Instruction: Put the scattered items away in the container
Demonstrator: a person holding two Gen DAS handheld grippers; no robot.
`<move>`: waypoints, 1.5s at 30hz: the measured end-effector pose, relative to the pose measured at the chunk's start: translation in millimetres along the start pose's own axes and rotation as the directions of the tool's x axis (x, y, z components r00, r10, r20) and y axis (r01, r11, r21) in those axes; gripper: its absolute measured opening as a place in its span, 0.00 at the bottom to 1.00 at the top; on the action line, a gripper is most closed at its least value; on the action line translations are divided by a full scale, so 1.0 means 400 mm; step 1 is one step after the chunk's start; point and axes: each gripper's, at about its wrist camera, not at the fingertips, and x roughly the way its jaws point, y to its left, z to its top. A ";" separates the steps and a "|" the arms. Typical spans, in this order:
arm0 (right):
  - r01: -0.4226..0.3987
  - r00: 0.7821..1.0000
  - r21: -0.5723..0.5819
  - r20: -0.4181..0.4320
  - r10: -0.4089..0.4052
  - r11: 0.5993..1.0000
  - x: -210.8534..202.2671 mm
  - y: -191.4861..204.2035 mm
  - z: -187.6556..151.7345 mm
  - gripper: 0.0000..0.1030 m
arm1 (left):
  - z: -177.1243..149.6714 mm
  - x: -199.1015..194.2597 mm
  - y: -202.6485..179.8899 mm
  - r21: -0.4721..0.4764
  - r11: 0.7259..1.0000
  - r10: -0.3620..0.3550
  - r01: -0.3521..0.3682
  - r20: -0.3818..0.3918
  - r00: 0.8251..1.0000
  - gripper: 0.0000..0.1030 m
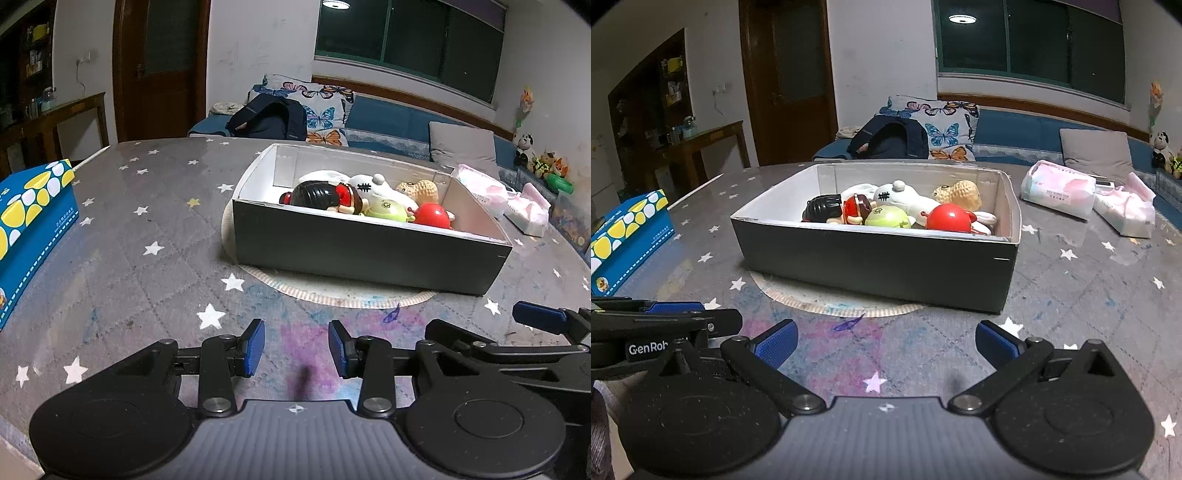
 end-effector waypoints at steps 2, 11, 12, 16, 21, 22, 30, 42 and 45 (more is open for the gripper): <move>-0.001 1.000 0.007 0.002 0.001 1.000 -0.003 -0.003 -0.001 1.00 | -0.001 -0.002 -0.003 0.003 1.000 -0.001 0.001 0.003 1.000 0.39; 0.004 1.000 0.018 0.003 -0.004 1.000 -0.010 -0.009 -0.005 1.00 | -0.013 -0.002 -0.006 -0.004 1.000 -0.010 0.010 -0.004 1.000 0.39; 0.005 1.000 0.018 0.003 -0.005 1.000 -0.010 -0.009 -0.005 1.00 | -0.014 -0.002 -0.006 -0.004 1.000 -0.008 0.008 -0.003 1.000 0.39; 0.004 1.000 0.020 0.003 -0.004 1.000 -0.010 -0.009 -0.005 1.00 | -0.016 -0.006 -0.008 0.001 1.000 -0.001 0.001 0.007 1.000 0.39; 0.004 1.000 0.020 0.003 -0.004 1.000 -0.010 -0.006 -0.007 1.00 | -0.016 -0.007 -0.008 0.004 1.000 0.009 -0.009 0.012 1.000 0.39; 0.004 1.000 0.020 0.002 -0.004 1.000 -0.010 -0.005 -0.008 1.00 | -0.016 -0.007 -0.008 0.004 1.000 0.010 -0.010 0.013 1.000 0.39; 0.009 1.000 0.024 -0.002 -0.009 1.000 -0.005 -0.005 -0.009 1.00 | -0.013 -0.004 -0.004 0.007 1.000 0.027 -0.027 0.027 0.999 0.39; 0.005 1.000 0.039 -0.013 -0.005 0.999 0.015 -0.014 -0.007 1.00 | -0.010 0.011 -0.009 0.024 0.999 0.039 -0.040 0.028 0.999 0.39; 0.004 1.000 0.040 -0.011 -0.004 0.999 0.019 -0.014 -0.007 1.00 | -0.008 0.014 -0.012 0.028 0.999 0.039 -0.040 0.028 0.999 0.38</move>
